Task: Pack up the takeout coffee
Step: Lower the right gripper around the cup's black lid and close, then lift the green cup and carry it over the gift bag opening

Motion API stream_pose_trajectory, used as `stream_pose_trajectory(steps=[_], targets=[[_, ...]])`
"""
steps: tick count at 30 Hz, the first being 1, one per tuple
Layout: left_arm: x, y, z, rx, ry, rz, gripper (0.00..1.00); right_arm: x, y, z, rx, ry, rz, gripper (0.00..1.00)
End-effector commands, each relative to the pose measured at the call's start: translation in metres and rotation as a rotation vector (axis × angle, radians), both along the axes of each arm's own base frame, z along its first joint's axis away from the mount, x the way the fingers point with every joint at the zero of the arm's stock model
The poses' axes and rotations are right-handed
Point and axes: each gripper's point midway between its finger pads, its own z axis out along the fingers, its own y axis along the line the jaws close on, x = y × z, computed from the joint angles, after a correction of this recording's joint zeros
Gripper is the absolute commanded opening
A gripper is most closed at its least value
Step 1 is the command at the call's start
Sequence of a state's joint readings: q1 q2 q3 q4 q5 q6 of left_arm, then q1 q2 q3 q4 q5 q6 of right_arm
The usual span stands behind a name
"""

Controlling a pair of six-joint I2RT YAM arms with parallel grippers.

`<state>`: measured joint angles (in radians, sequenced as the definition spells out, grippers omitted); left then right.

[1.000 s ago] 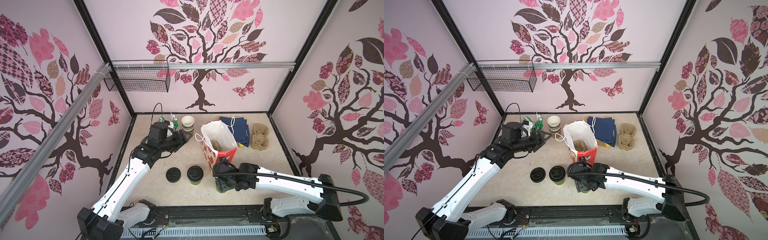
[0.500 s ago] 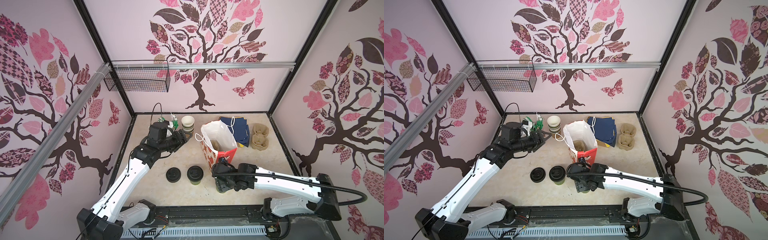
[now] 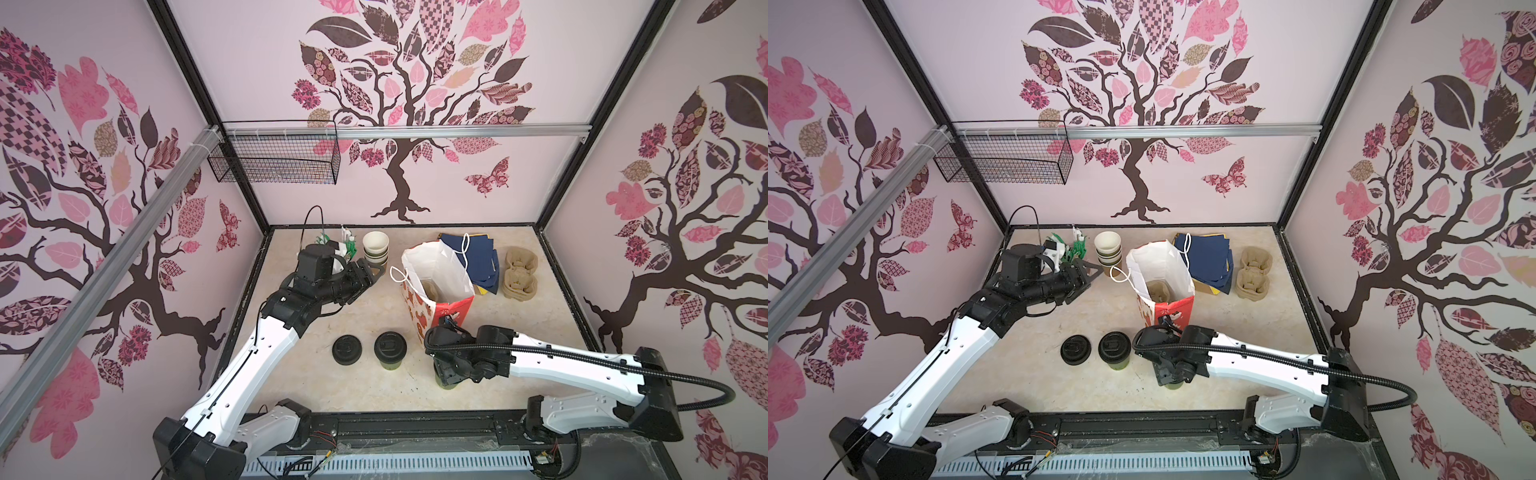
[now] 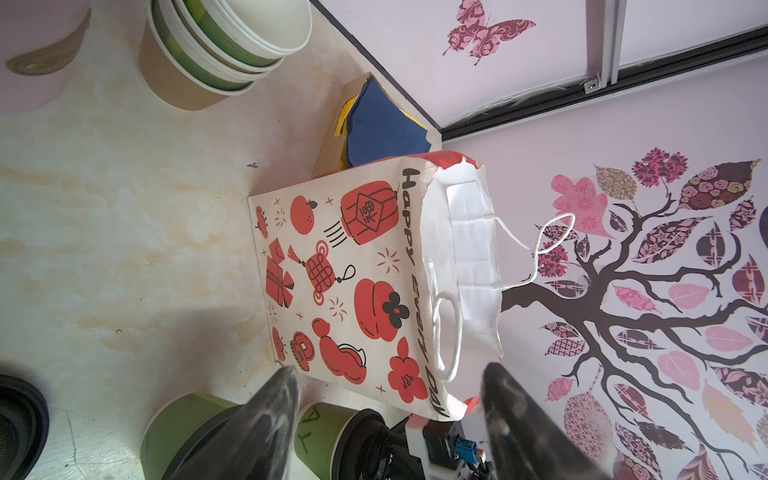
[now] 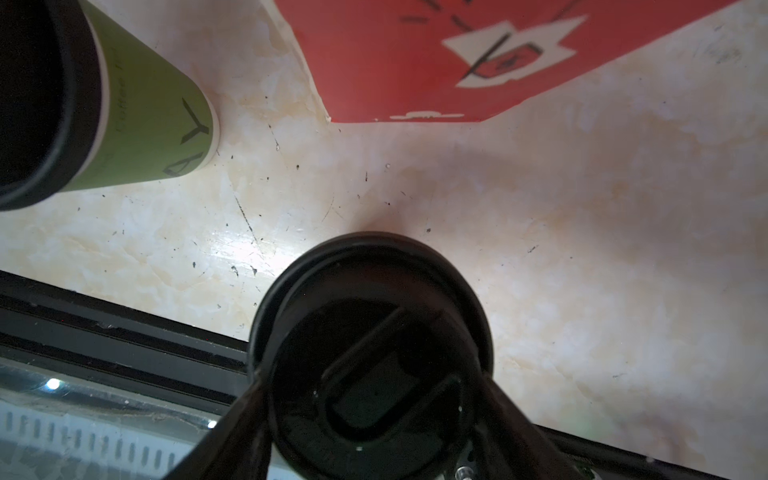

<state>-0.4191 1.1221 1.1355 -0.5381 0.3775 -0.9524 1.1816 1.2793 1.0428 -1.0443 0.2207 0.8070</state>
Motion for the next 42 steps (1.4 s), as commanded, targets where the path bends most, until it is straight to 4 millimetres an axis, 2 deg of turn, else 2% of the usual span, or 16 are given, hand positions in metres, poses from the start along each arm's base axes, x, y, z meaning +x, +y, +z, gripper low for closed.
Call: stream_pose_trajectory(steps=[1, 10, 16, 19, 24, 29, 37, 42], targets=[[-0.003, -0.003, -0.004, 0.005, 0.008, -0.040, 0.73, -0.009, -0.021, 0.025, -0.005, 0.022, -0.069, 0.68], [-0.008, -0.011, 0.002, 0.038, 0.022, -0.126, 0.75, -0.014, -0.038, 0.074, 0.002, 0.000, -0.025, 0.67], [-0.006, -0.019, 0.007, 0.034, 0.021, -0.154, 0.77, -0.013, -0.042, 0.106, 0.011, -0.035, 0.024, 0.67], [-0.007, -0.030, 0.010, 0.034, 0.018, -0.181, 0.77, -0.015, -0.039, 0.121, 0.067, -0.046, 0.048, 0.67], [-0.006, -0.046, 0.009, 0.044, 0.014, -0.198, 0.77, -0.018, -0.041, 0.129, 0.108, -0.051, 0.059, 0.67], [0.000, -0.057, 0.000, 0.052, 0.035, -0.204, 0.75, -0.017, -0.041, 0.139, 0.137, -0.076, 0.066, 0.67], [0.011, -0.062, -0.009, 0.081, 0.048, -0.197, 0.69, -0.010, -0.029, 0.169, 0.193, -0.133, 0.120, 0.67], [0.016, -0.061, -0.016, 0.103, 0.056, -0.185, 0.60, -0.006, -0.017, 0.184, 0.217, -0.149, 0.147, 0.67]])
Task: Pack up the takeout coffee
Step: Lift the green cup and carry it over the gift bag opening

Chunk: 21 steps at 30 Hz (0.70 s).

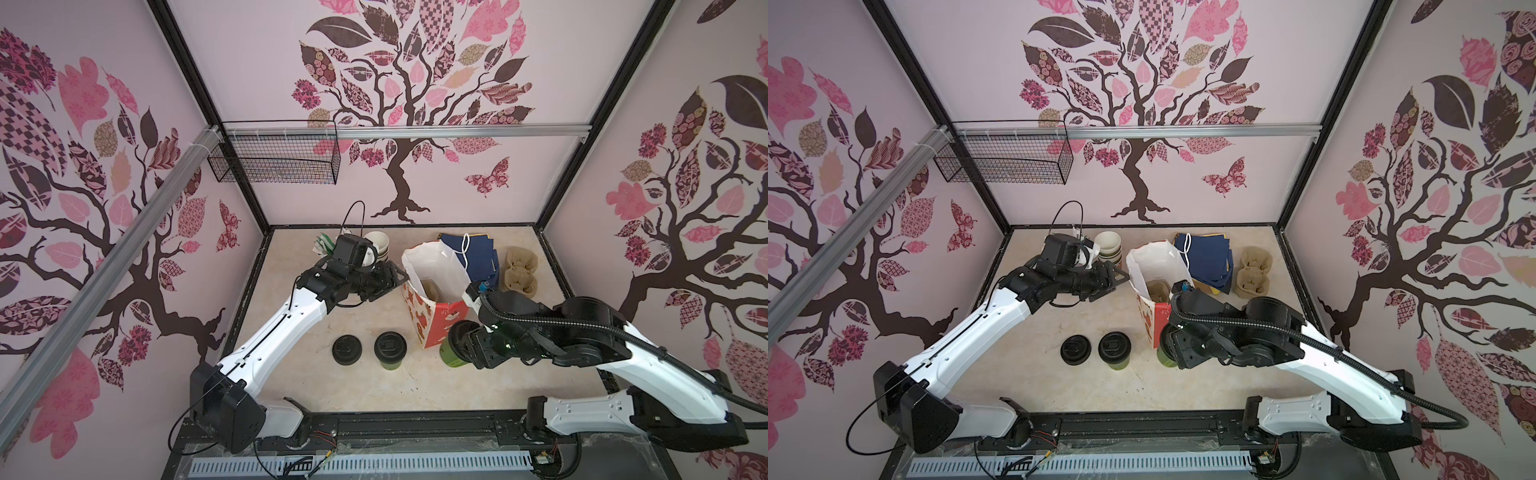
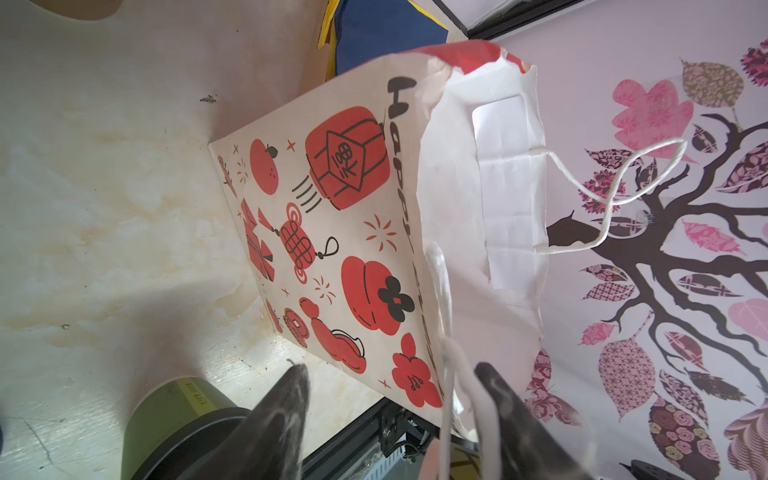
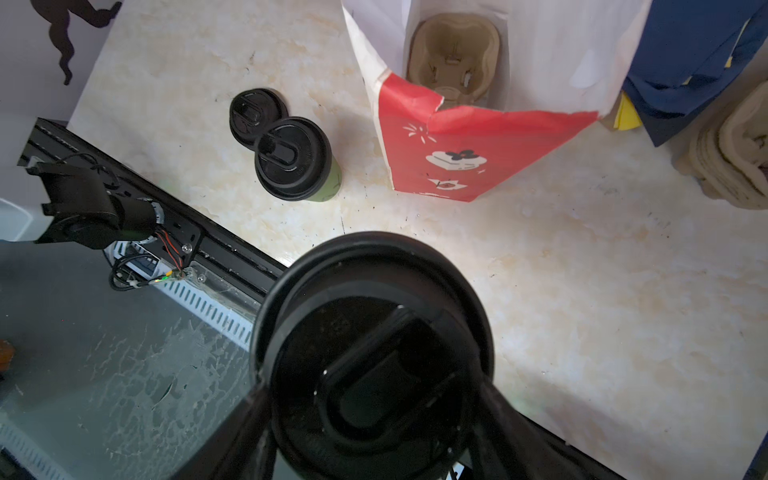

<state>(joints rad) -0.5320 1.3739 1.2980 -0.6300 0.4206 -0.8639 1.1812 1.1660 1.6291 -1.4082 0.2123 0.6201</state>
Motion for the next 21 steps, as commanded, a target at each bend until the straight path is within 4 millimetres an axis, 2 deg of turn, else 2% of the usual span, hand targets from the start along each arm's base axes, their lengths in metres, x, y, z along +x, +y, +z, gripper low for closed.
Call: stream_pose_trajectory(steps=[1, 5, 13, 16, 21], targets=[[0.009, -0.003, 0.017, -0.005, -0.056, 0.006, 0.57, 0.001, -0.003, 0.006, -0.025, 0.014, -0.024, 0.67], [0.011, -0.004, 0.013, 0.003, -0.052, 0.003, 0.49, 0.006, 0.003, 0.025, 0.021, -0.016, -0.028, 0.67], [0.012, -0.007, 0.014, -0.008, -0.059, -0.011, 0.42, 0.021, 0.010, 0.077, 0.151, -0.099, -0.068, 0.66], [0.012, -0.008, 0.015, -0.016, -0.063, -0.017, 0.42, 0.033, 0.012, 0.092, 0.170, -0.141, -0.099, 0.66], [0.011, -0.009, 0.018, -0.025, -0.071, -0.022, 0.41, 0.070, 0.003, 0.103, 0.145, -0.209, -0.220, 0.66]])
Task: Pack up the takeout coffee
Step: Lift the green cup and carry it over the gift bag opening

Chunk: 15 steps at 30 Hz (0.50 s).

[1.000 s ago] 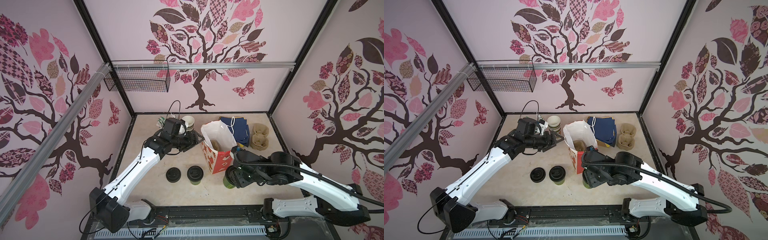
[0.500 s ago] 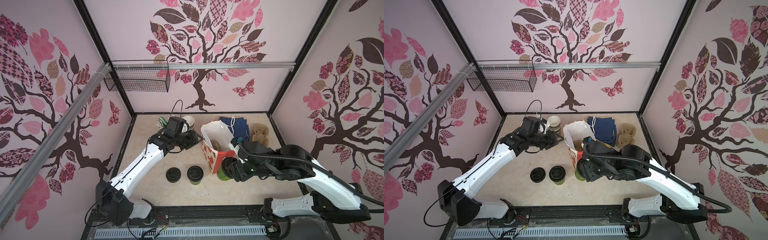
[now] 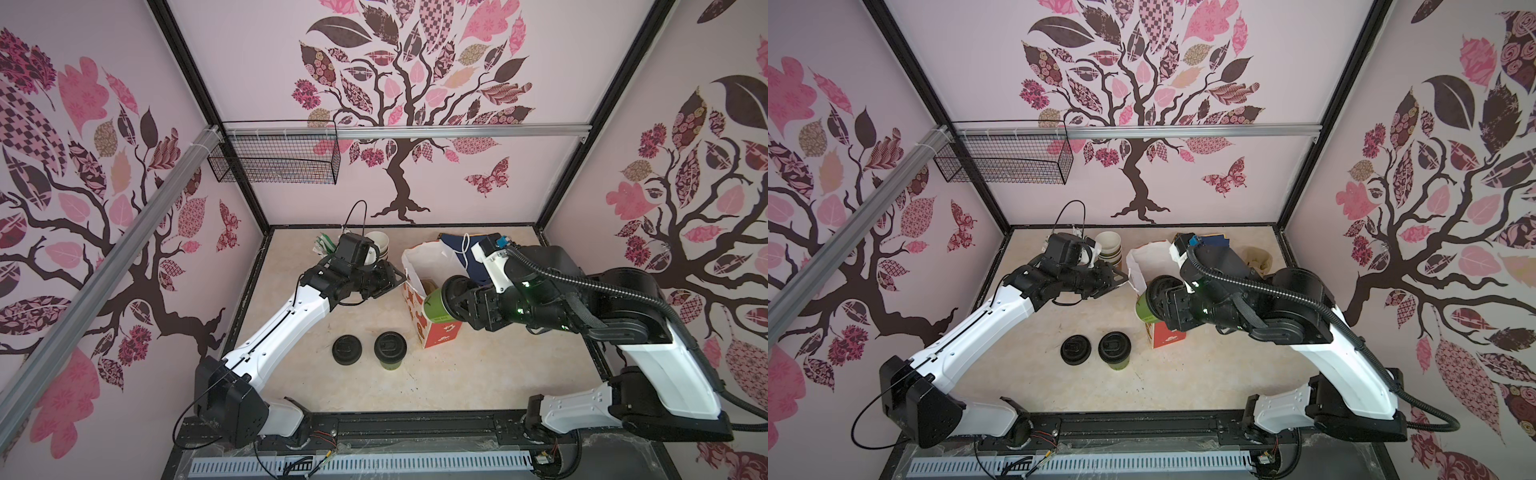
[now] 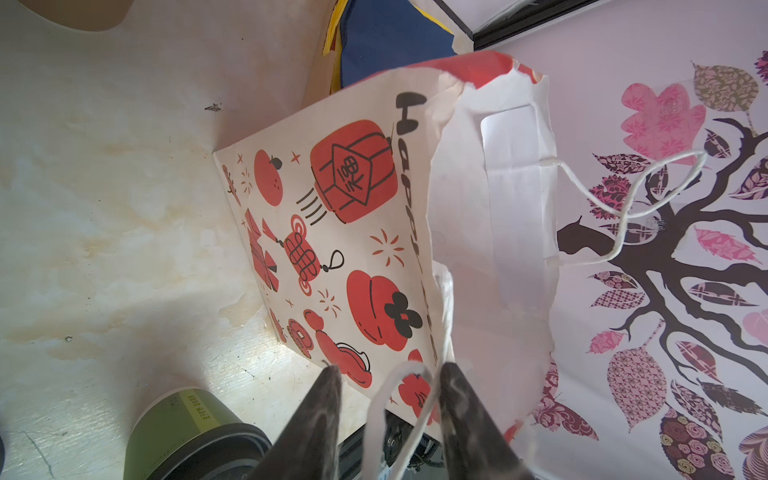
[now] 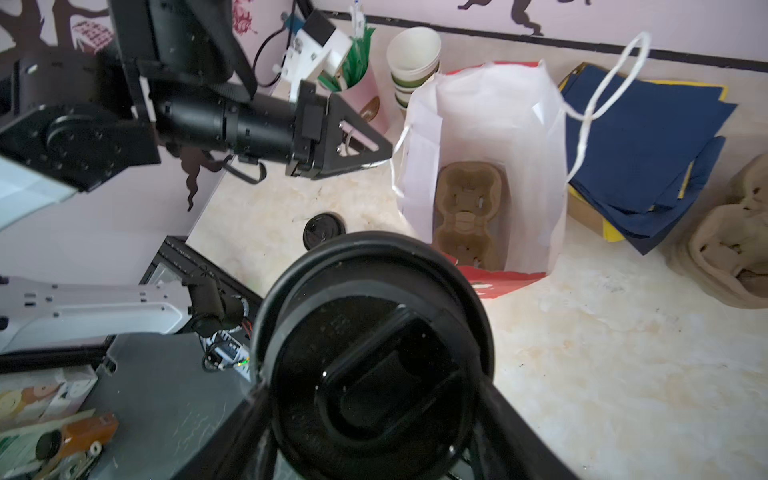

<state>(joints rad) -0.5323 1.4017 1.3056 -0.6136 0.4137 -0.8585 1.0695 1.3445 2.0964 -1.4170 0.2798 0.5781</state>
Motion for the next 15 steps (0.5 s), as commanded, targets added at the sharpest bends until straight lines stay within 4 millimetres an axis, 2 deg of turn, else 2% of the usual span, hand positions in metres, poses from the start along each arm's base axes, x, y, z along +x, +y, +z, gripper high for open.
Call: stream_pose_trajectory(steps=[1, 7, 15], targets=[[0.003, -0.006, 0.022, -0.034, -0.067, -0.025, 0.41, 0.024, -0.014, -0.004, -0.067, -0.015, -0.123, 0.66], [0.002, -0.007, 0.027, -0.056, -0.078, -0.032, 0.40, 0.062, -0.010, -0.017, -0.164, -0.020, -0.189, 0.65], [-0.002, -0.007, 0.030, -0.070, -0.086, -0.045, 0.45, 0.092, -0.006, -0.063, -0.332, 0.050, -0.171, 0.65]])
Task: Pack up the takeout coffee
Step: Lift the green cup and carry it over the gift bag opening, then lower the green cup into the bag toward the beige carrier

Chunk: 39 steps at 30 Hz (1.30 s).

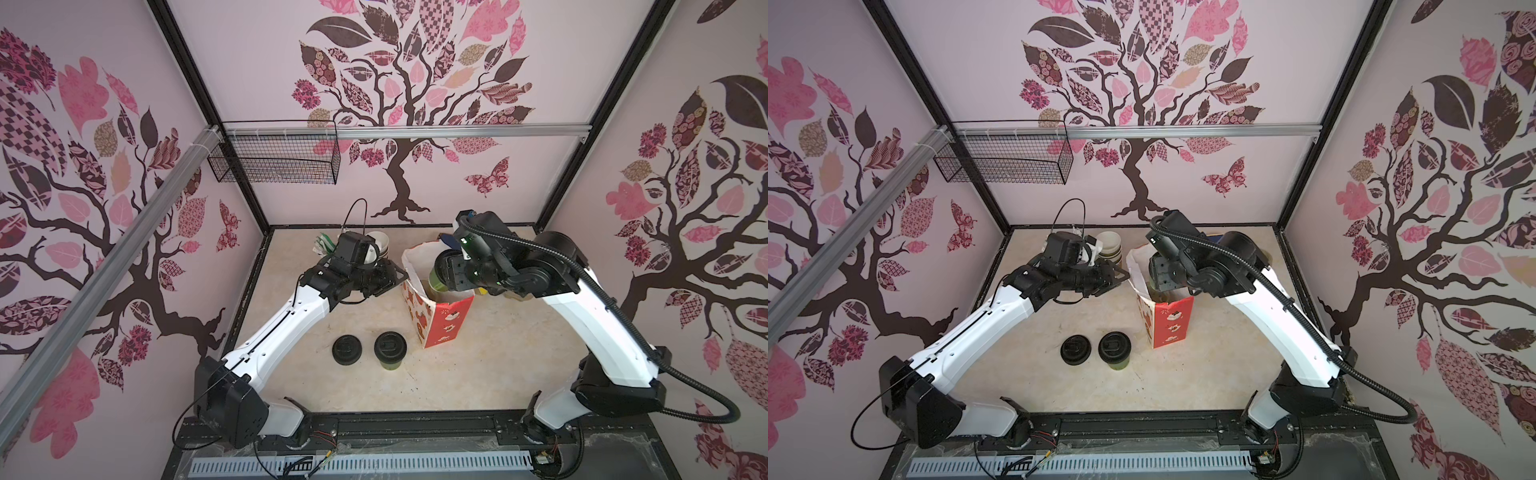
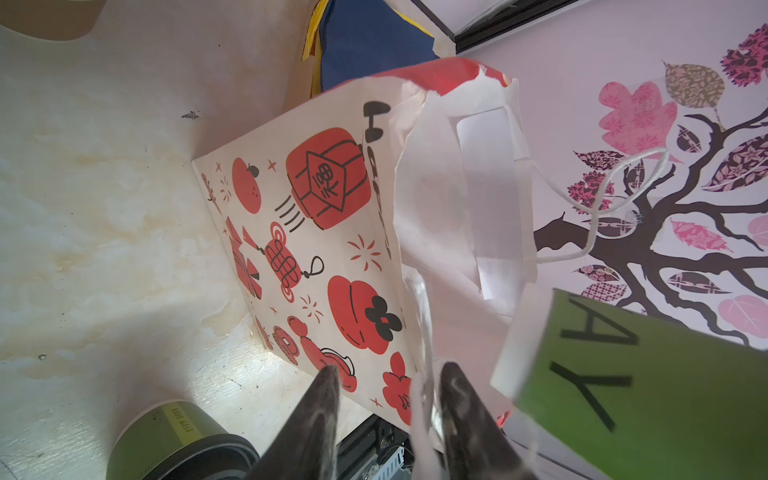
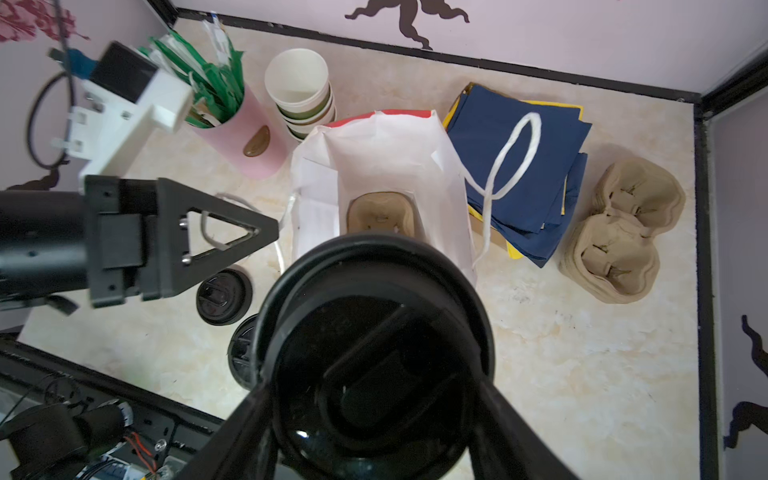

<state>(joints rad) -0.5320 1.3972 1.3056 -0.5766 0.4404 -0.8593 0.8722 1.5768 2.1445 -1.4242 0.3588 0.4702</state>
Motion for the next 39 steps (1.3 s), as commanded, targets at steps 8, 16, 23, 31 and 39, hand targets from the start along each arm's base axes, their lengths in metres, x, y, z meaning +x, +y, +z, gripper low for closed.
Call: stream_pose_trajectory(steps=[8, 16, 23, 31, 39], targets=[[-0.010, 0.003, 0.023, -0.056, -0.049, -0.039, 0.51, 0.027, 0.004, -0.051, -0.122, 0.137, 0.035, 0.66], [-0.008, 0.006, 0.025, -0.094, -0.034, -0.046, 0.45, 0.044, 0.016, -0.078, -0.112, 0.211, 0.054, 0.66], [-0.011, 0.008, 0.020, -0.089, -0.018, -0.062, 0.36, 0.052, 0.019, -0.106, -0.119, 0.252, 0.037, 0.65], [-0.007, 0.011, 0.015, -0.085, -0.005, -0.051, 0.24, 0.056, 0.016, -0.128, -0.142, 0.286, 0.053, 0.65], [-0.005, 0.010, 0.013, -0.093, 0.003, -0.051, 0.15, 0.057, 0.017, -0.142, -0.136, 0.324, 0.067, 0.65]])
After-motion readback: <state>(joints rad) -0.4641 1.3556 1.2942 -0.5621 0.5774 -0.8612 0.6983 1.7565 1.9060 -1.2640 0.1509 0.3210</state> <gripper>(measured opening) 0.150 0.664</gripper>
